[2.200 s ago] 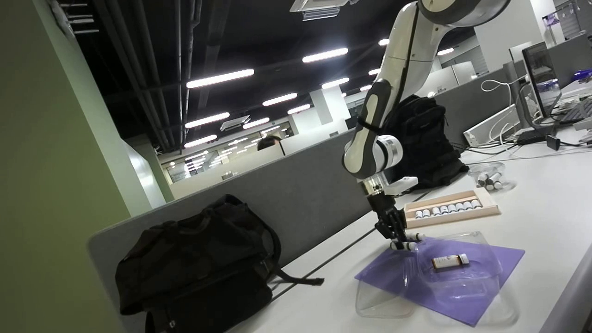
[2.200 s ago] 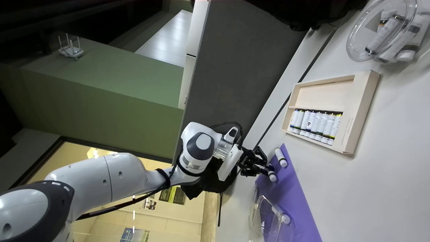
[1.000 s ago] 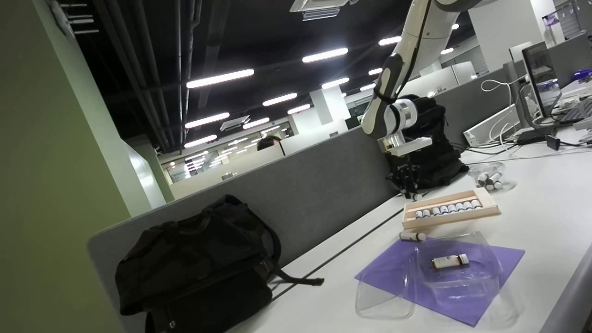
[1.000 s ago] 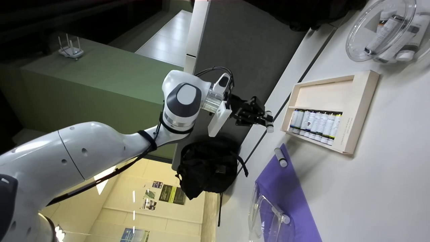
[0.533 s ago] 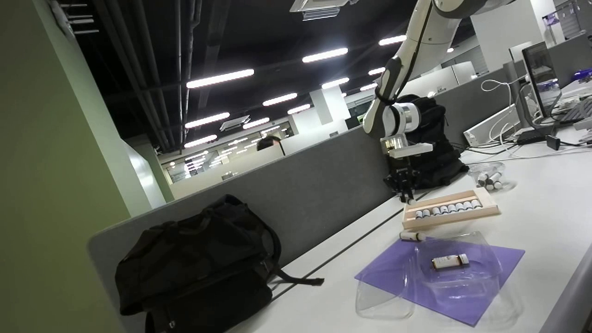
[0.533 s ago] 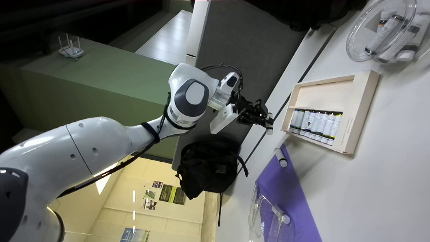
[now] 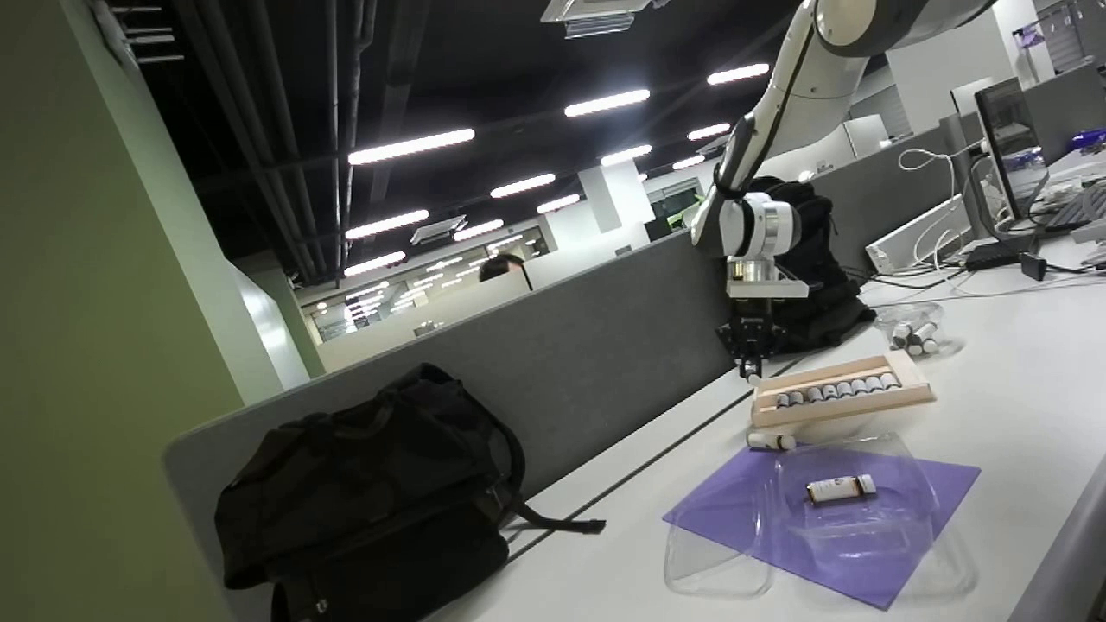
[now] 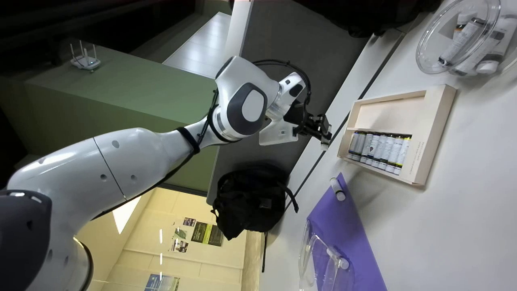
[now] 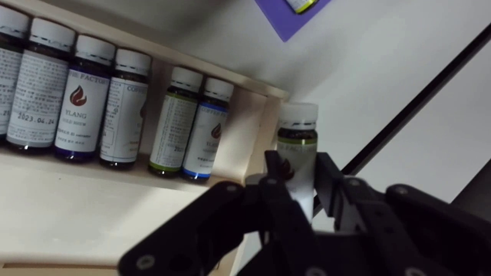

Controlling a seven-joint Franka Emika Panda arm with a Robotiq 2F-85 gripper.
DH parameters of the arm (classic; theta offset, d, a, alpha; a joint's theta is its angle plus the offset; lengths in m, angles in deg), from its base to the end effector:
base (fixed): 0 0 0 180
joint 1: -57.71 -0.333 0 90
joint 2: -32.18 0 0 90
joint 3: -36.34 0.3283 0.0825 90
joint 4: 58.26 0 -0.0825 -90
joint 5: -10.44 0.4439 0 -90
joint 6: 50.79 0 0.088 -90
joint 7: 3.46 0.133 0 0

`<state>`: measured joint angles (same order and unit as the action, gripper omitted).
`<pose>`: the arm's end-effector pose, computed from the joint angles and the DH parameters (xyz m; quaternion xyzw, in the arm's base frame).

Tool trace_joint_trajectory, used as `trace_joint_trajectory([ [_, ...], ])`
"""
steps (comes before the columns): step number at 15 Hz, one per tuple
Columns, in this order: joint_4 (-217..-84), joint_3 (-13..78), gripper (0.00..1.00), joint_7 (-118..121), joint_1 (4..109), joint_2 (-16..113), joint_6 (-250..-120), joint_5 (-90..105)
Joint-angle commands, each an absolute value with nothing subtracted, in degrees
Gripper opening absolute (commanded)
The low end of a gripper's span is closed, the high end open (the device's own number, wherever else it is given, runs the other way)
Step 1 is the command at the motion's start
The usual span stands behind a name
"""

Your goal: Pick up one bottle from the table and put it on the tray

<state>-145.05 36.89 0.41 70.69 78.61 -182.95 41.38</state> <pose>0.7504 -0.1455 0.1253 -0.9272 0.3169 -0.0057 0.1996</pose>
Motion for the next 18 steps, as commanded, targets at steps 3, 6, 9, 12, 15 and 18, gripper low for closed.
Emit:
trace_joint_trajectory([
  [3, -141.42, 36.82, 0.07, 8.33, 71.78, 82.12, -184.1, 45.92],
  [6, -141.34, 36.28, 0.07, 11.12, 71.38, 83.54, -184.36, 46.02],
  [9, -141.18, 36.26, 0.07, 12.87, 71.17, 84.62, -184.33, 45.82],
  [12, -140.82, 36.21, 0.07, 13.97, 71.01, 85.31, -184.26, 45.68],
  [15, -140.46, 36.15, 0.07, 14.86, 70.88, 85.84, -183.89, 45.51],
  [18, -140.72, 35.97, 0.52, 15.22, 70.82, 85.47, -182.31, 44.74],
])
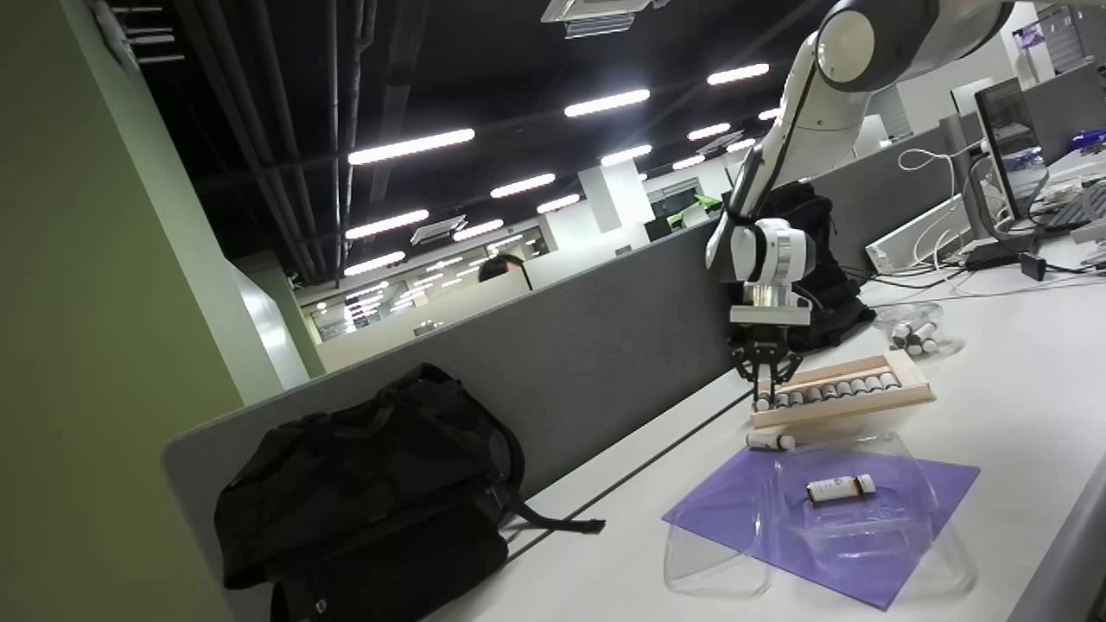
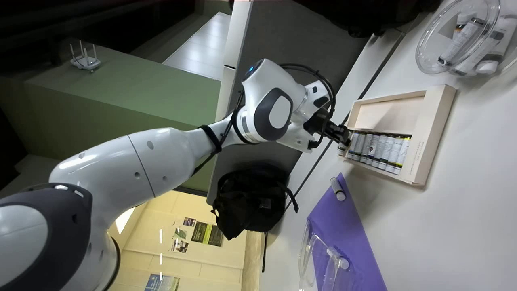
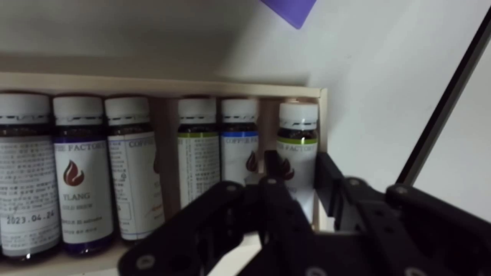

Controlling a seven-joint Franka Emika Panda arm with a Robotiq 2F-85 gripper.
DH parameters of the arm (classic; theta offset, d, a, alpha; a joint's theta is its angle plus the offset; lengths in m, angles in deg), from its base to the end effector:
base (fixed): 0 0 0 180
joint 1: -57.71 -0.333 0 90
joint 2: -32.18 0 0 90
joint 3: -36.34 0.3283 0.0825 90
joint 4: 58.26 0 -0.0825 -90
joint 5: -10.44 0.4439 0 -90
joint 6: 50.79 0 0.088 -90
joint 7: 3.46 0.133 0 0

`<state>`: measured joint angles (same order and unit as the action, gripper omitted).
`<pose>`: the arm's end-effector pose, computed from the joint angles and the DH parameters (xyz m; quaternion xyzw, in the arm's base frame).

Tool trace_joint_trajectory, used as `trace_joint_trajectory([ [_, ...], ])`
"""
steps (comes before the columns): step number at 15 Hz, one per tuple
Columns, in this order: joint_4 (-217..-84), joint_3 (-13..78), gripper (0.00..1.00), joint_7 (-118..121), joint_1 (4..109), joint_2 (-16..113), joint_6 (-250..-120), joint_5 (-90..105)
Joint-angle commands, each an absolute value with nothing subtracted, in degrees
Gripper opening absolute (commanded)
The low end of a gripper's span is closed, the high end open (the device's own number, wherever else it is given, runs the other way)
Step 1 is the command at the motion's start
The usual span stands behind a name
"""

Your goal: Pick up one bottle from the table and put it on the tray

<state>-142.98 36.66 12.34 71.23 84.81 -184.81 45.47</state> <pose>0.7416 -0.1541 0.0625 -0.8680 0.4479 0.0328 0.2117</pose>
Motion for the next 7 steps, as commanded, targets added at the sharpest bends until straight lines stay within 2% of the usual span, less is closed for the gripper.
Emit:
trace_joint_trajectory([
  [1, -141.14, 35.99, 0.53, 14.86, 70.87, 84.94, -181.92, 44.53],
  [4, -142.55, 36.62, 0.72, 12.29, 71.28, 84.68, -183.31, 45.23],
  [5, -142.55, 36.62, 0.53, 12.21, 71.28, 84.49, -183.25, 45.24],
  [7, -142.6, 36.64, 0.67, 12.09, 71.28, 84.72, -183.35, 45.23],
])
